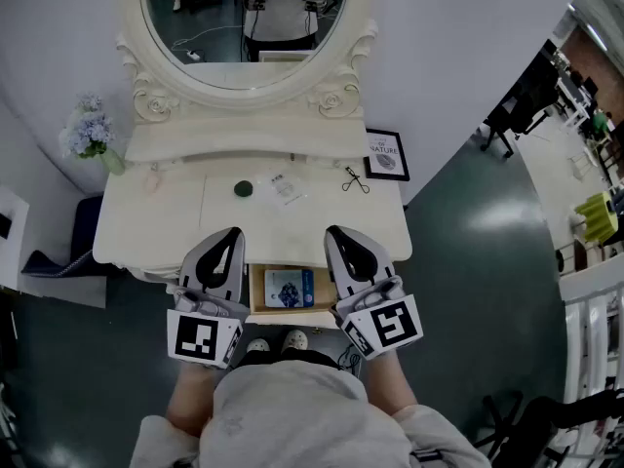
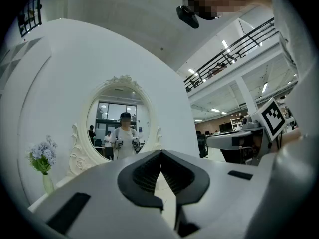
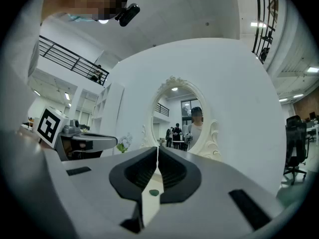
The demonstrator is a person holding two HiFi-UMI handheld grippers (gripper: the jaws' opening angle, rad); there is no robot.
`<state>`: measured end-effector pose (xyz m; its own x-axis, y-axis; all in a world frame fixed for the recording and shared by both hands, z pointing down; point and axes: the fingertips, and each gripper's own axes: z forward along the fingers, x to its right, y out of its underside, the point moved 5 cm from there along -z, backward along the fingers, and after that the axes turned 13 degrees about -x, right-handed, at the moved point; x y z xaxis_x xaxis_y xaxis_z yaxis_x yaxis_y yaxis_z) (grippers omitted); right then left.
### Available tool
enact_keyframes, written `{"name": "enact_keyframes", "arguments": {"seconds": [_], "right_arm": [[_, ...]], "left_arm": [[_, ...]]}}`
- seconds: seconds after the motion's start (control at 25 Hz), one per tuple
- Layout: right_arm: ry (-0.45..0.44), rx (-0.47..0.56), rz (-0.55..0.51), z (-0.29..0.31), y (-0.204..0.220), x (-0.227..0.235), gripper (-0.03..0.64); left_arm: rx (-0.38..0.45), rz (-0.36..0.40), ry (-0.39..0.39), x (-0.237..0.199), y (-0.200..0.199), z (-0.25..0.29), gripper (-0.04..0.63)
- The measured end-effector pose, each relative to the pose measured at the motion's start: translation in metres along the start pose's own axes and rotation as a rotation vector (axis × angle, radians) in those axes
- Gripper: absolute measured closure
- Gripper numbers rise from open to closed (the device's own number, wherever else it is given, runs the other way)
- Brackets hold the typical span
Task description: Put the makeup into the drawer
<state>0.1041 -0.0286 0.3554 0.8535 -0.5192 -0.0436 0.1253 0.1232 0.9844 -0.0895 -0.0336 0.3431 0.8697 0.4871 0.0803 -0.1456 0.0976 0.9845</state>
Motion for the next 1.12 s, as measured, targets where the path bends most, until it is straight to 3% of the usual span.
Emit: {"name": "enact_keyframes", "arguments": {"seconds": [0.52,0.96,1.12], "right_arm": [[-0.057,-0.005,0.014,0.01,0.008,0.017,0.594],[-0.086,-0.284,0.245,0.069,0.06,0.049,0.592],[-0.095,-0.392,0.254,0.094,0.077,0.054,0.592]], "left_arm": [[0.002,0.009,-0.033,0.01,-0.003,0.014,0.58],[-0.006,0.004,-0.052,0.007,0.001,0.019,0.58],[-0.086,0.017,-0.029,0.003,0.009,0.022,0.58]]}}
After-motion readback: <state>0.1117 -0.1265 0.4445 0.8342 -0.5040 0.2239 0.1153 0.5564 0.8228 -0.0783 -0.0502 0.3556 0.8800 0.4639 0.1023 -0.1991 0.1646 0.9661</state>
